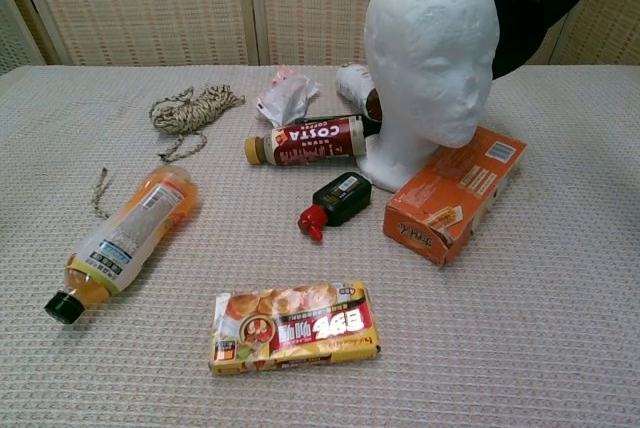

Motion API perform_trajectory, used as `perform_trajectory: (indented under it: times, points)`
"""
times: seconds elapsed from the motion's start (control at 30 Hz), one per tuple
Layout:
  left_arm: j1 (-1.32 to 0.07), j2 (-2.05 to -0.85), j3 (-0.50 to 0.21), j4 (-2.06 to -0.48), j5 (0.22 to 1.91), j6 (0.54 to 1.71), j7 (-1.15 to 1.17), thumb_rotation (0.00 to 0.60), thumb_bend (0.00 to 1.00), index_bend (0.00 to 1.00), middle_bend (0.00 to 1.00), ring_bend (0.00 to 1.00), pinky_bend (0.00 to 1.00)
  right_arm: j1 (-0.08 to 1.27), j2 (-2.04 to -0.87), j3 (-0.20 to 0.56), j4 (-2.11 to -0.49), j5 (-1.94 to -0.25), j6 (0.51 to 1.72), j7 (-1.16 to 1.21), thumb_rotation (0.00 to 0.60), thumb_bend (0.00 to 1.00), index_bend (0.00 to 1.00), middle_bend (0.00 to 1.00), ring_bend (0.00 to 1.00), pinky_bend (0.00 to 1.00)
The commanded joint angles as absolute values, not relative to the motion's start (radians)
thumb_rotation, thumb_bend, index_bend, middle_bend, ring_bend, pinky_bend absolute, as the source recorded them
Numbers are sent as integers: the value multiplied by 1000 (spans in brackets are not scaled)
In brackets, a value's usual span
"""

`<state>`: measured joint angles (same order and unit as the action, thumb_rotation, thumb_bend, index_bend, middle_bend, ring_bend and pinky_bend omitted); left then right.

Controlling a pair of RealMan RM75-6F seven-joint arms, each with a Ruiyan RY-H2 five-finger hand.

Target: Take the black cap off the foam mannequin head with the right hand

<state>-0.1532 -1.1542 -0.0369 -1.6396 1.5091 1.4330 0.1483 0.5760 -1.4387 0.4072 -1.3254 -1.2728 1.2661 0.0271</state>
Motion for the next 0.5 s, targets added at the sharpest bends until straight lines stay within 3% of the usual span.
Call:
perform_trajectory:
  times: [0.03,0.5]
  points:
    - [-154,-1155,-37,-1639,1508,1431,150,600,52,196,184,188,133,593,-1441,415,-1282,-1250,1243,26,600,947,696,955,1000,1000]
    - [-163,-1160,-36,-1640,1504,1416,158,600,51,190,184,188,133,548,-1401,356,-1211,-1250,1241,47,600,949,699,955,1000,1000]
